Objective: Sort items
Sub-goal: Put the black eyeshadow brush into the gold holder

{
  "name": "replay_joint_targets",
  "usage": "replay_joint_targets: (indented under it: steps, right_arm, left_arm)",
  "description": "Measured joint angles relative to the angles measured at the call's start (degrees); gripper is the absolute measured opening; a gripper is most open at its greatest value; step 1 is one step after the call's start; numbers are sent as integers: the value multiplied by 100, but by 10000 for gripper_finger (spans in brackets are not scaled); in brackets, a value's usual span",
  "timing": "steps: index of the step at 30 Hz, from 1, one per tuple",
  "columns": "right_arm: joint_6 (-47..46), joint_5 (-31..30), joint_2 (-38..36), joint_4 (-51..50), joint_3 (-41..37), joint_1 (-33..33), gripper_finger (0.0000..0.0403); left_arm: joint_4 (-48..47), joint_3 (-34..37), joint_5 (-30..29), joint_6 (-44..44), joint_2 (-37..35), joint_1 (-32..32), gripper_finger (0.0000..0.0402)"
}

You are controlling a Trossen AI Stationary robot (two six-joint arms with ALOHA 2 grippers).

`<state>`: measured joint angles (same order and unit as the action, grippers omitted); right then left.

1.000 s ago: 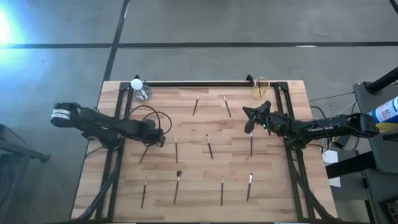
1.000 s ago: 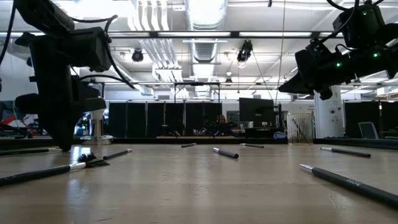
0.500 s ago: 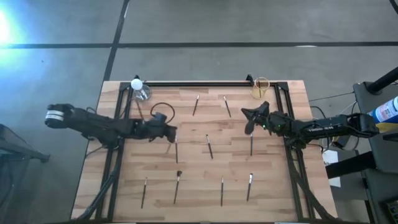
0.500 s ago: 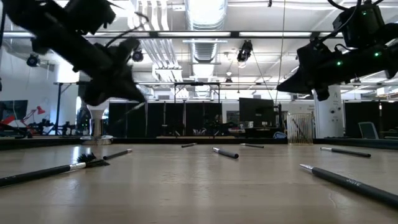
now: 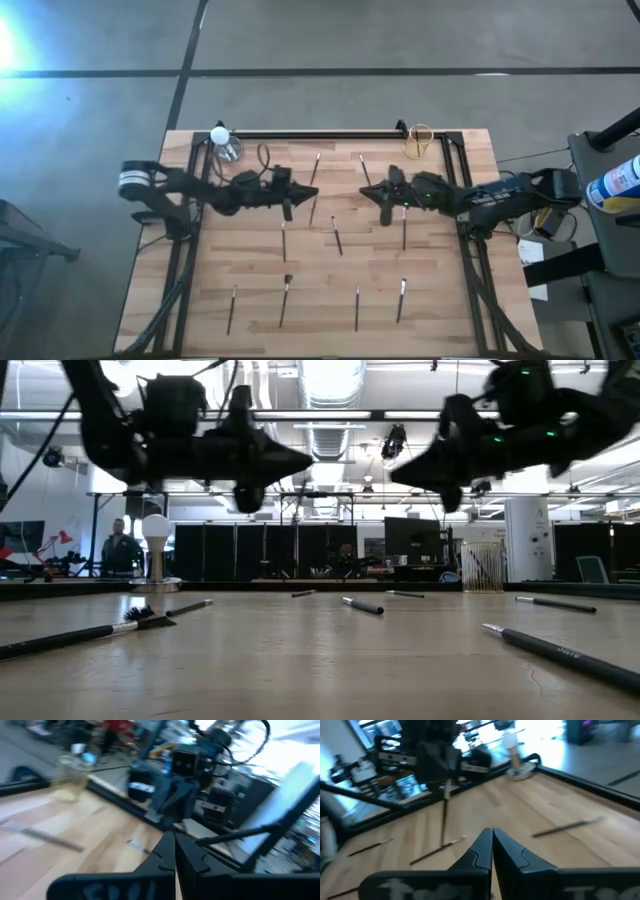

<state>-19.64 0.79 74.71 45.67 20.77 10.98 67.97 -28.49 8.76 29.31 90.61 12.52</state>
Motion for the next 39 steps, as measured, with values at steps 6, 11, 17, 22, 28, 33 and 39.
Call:
replay_joint_targets:
  steps: [6,11,17,22,28,33,39]
  right_arm:
    - [-55,523,794,-15,907,2,39]
    - [-50,785,1099,-37,1284,1,90]
    - [-4,783,1427,-42,1625,13,125]
    - [34,781,1639,17,1842,15,124]
    - [71,759,1527,20,1857,13,57]
    - [166,670,1468,15,1810,7,17]
    - [195,673,1382,-181,1725,3,15]
  left_arm:
    - [203,-685,699,-222,527,218,0]
    - [218,-846,859,-338,555,349,0]
    - [252,-923,994,-359,555,377,0]
    - [254,-942,987,-375,555,388,0]
    - [257,-900,987,-371,555,393,0]
    - [255,-900,950,-112,521,402,10]
    - [246,-768,899,-104,248,476,51]
